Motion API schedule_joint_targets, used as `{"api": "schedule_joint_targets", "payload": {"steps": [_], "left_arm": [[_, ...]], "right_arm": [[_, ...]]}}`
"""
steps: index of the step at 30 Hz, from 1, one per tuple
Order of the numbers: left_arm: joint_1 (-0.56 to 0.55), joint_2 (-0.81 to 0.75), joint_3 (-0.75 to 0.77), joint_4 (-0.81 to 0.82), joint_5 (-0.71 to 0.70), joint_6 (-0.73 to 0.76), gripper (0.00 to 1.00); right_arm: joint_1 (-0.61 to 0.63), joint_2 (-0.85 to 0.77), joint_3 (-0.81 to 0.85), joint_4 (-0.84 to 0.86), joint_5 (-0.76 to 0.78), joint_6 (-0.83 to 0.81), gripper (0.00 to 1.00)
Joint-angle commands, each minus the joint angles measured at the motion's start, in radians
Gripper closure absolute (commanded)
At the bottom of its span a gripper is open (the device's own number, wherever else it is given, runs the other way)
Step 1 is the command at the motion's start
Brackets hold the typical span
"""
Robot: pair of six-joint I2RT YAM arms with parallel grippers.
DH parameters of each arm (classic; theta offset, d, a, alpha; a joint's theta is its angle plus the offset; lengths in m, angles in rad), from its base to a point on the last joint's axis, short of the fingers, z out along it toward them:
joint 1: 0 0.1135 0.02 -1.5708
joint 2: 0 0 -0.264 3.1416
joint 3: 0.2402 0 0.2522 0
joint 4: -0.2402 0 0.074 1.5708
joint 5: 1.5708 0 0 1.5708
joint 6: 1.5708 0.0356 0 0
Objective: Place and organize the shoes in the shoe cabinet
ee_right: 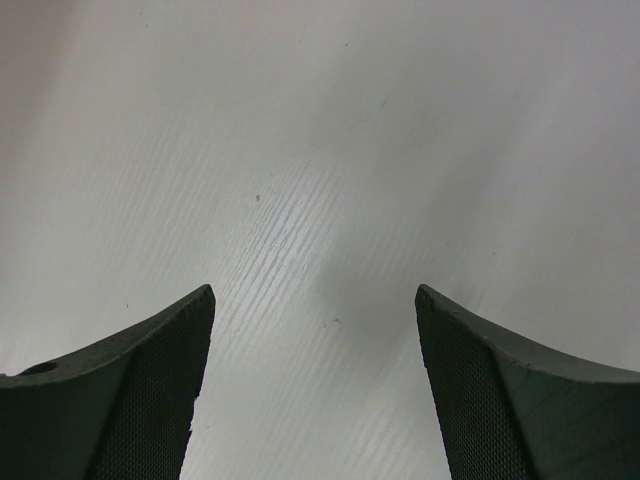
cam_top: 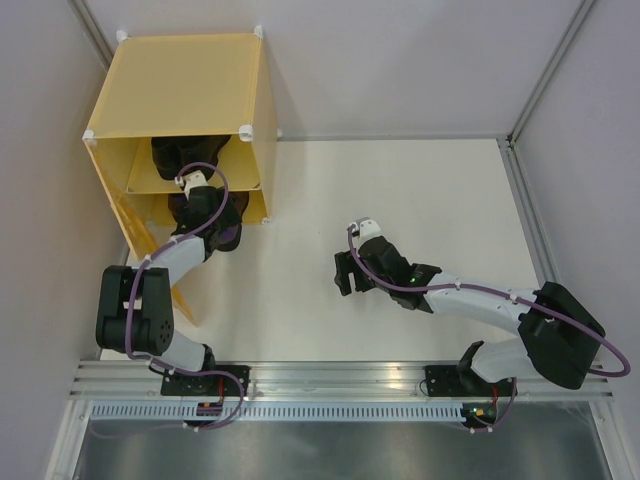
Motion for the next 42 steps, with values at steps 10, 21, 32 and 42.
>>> {"api": "schedule_joint_targets", "payload": {"steps": [10, 21, 32, 42], "left_arm": [[0.008, 0.021, 0.058, -0.092, 0.026, -0.021, 0.04], [0.008, -0.014, 0.075, -0.163, 0.063, -0.031, 0.53], [0.008, -0.048, 0.195, -0.177, 0.021, 0.021, 0.89], [0.01, 0.056, 0.223, -0.045, -0.057, 0.123, 0.84]], "right_arm": [[-0.004, -0.002, 0.003, 0.033, 0.016, -0.01, 0.15], [-0.004, 0.002, 0.004, 0.034, 0.013, -0.008, 0.15], [-0.004, 0.007, 0.006, 0.034, 0.018, -0.008, 0.15], [-0.004, 0.015, 0.007, 0.033, 0.022, -0.008, 0.15]]}}
